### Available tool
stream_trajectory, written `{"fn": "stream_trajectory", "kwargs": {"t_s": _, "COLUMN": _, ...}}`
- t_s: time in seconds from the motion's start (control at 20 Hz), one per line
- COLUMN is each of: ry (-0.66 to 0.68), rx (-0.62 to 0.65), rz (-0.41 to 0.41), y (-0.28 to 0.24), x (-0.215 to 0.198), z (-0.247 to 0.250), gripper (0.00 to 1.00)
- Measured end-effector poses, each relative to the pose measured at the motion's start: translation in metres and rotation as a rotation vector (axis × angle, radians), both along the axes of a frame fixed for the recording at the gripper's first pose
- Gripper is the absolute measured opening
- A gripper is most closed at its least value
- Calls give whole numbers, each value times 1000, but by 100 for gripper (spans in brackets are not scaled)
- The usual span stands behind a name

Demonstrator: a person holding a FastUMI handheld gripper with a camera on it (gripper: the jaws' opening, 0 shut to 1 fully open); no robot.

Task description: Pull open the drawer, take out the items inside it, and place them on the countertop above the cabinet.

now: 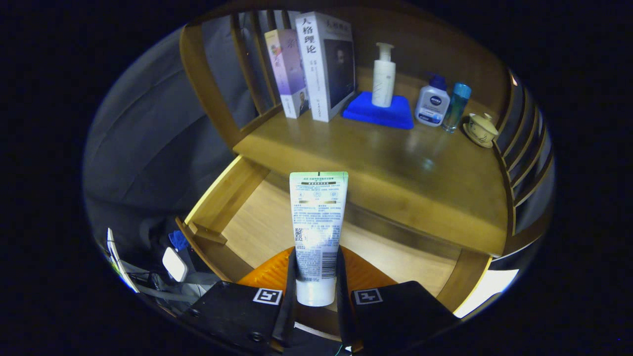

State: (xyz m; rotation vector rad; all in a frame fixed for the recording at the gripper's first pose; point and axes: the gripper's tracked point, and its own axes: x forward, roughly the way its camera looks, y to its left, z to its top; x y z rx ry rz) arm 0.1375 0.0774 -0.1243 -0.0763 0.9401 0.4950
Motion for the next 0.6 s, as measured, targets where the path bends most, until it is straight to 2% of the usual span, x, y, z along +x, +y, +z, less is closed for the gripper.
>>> {"fn": "stream_trajectory", "kwargs": {"t_s": 0.2, "ry": -25, "rx": 37, "rz": -75, "y": -16, "x": 38, "z": 18, "gripper": 39}}
{"fn": "stream_trajectory", "kwargs": {"t_s": 0.35, "ry": -41, "rx": -5, "rz": -139, "y": -41, "x": 73, "z": 19, "gripper": 38}}
{"fn": "stream_trajectory", "kwargs": {"t_s": 0.6, "ry": -1, "rx": 24, "rz": -229, "y": -58, "x": 116, "z": 12, "gripper": 39}}
